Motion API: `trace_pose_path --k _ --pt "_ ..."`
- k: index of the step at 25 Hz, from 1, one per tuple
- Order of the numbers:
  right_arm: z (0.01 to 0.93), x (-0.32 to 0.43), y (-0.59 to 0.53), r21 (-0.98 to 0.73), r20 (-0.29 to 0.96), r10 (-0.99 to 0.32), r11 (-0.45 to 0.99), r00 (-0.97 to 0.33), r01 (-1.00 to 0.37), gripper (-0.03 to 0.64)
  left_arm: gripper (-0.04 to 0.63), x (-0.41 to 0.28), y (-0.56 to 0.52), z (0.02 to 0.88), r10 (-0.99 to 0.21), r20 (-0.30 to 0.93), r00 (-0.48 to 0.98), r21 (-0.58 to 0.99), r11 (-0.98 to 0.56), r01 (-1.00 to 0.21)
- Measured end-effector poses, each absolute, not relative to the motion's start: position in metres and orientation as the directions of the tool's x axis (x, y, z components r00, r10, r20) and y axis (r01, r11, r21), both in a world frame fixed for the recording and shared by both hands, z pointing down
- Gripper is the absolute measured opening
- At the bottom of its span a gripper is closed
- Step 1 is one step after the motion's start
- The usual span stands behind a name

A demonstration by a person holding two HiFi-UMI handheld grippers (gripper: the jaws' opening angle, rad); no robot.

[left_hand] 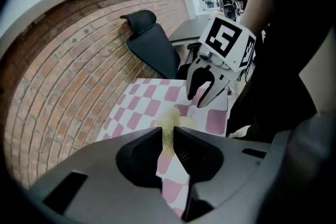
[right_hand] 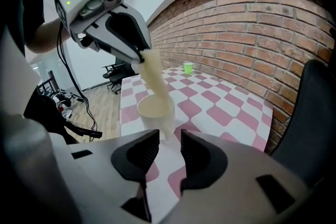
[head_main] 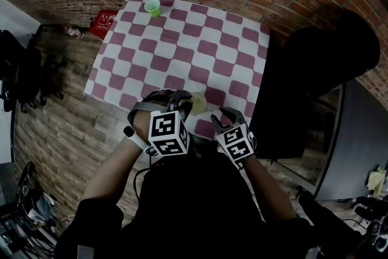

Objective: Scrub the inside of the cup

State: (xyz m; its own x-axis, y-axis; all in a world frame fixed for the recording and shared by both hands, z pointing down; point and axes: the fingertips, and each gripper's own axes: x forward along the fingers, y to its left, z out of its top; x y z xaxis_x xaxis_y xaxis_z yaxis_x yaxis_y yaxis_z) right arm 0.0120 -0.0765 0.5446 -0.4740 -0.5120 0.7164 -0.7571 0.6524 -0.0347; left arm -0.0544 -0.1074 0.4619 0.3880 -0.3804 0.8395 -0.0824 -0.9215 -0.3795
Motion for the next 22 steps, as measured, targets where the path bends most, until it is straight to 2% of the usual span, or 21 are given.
trace_pose_path --k 2,7,11,17,22 --pt "0.544 0.01 -0.074 -0.034 0.716 -0.511 0.655 -0.476 -0.755 0.14 0.072 -0.049 -0.104 0.486 -0.339 0.867 0.366 -0.345 -0.937 -0.049" --pt "0.548 0.011 -0.074 -0.034 0.719 -0.51 0.653 -0.472 -0.757 0.14 0.072 -0.041 -0.108 0.53 -0.341 0.892 0.297 -0.382 -0.92 0.092" --pt "0.553 0.011 -0.075 -0.031 0.725 -0.504 0.656 -0.468 -0.754 0.14 0.072 -0.041 -0.107 0.558 -0.287 0.925 0.248 -0.33 -0.931 0.153" --pt "0.561 0.007 -0.077 -0.033 0.737 -0.479 0.679 -0.477 -0.733 0.14 0.071 -0.048 -0.093 0.562 -0.058 0.979 0.194 -0.104 -0.966 0.236" --pt "0.561 0.002 -0.076 -0.044 0.733 -0.473 0.685 -0.49 -0.727 0.14 0.071 -0.057 -0.088 0.525 0.135 0.965 0.227 0.075 -0.965 0.252"
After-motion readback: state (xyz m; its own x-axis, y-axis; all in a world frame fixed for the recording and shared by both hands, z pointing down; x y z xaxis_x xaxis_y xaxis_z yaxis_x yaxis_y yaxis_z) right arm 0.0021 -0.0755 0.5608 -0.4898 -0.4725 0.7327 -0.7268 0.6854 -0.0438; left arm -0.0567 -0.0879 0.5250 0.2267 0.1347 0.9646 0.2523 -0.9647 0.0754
